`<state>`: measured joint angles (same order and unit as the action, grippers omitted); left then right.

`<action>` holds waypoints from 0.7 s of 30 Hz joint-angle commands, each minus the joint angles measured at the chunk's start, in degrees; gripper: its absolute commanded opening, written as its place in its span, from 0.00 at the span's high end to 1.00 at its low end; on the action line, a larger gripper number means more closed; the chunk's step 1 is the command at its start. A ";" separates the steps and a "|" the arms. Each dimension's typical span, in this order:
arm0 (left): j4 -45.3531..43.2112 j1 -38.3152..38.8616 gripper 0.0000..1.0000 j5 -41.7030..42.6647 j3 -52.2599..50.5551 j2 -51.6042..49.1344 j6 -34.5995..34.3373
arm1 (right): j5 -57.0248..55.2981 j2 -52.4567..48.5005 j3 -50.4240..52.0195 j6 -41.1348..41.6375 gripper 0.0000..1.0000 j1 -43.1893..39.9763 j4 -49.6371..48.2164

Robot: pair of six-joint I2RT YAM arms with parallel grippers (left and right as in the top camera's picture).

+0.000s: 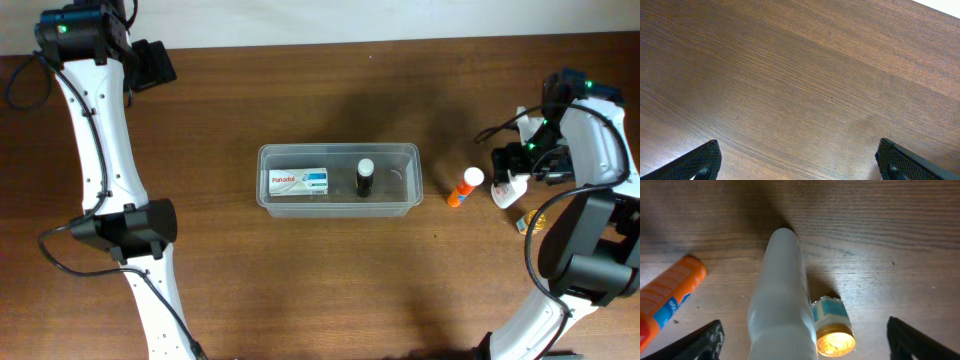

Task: Pack container
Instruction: 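Lower right gripper over the white pump bottle and align with it, then close right gripper on the white pump bottle body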

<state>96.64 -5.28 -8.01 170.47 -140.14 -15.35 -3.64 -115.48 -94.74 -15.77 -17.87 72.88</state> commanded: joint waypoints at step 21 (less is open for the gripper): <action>0.04 -0.13 0.01 -0.66 0.42 0.74 0.90 | -0.09 -0.39 0.37 -0.48 0.34 -0.24 -1.27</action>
<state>96.64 -5.28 -8.01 170.47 -140.14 -15.35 -3.64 -115.48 -94.00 -16.47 -17.87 71.48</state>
